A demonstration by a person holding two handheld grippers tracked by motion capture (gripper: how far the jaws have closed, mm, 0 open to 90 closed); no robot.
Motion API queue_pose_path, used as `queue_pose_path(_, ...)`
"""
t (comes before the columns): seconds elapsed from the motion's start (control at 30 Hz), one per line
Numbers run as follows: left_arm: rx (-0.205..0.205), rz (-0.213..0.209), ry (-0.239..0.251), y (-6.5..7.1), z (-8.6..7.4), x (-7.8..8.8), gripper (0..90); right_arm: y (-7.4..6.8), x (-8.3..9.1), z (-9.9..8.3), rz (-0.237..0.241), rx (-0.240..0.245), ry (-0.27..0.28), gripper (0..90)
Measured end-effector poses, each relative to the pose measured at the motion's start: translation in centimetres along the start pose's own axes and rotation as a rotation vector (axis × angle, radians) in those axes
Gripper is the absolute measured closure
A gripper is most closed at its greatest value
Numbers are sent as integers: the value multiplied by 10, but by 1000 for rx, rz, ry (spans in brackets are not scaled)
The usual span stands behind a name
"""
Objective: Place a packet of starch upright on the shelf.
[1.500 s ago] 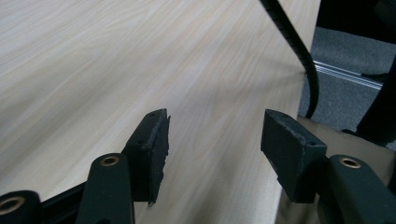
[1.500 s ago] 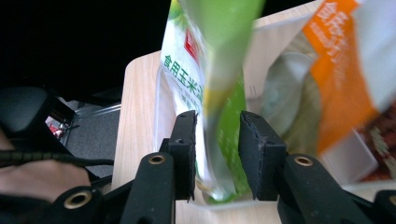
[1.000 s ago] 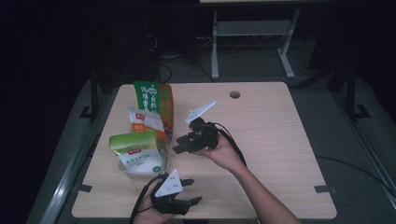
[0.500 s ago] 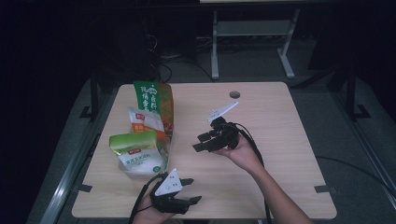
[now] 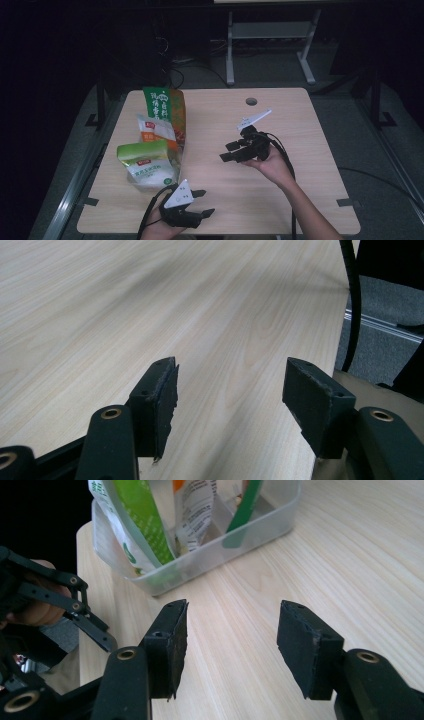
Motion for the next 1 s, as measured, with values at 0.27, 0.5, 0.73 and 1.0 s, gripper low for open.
queue_pose_path(0.27,-9,7,-3,-2,0,1,380,7,14,-20,-35,-35,-1,429)
queue_pose_path(0.5,-8,9,-3,-2,0,1,378,10,27,-35,-65,-61,2,416)
queue_pose_path(0.73,-1,10,1,-2,1,1,377,12,37,-51,-90,-97,2,404)
queue_pose_path(1.0,2,11,-1,-3,0,1,375,12,45,-75,-107,-137,-5,391)
Point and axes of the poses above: each handheld gripper's, and its own axes: x roughly backward along the jaws, z roughly out of its top, y roughly to its right, the point moved 4 cm from there along -x, roughly forward along the jaws, and after that the axes turned 15 degrees about x, right-handed, at the moved point
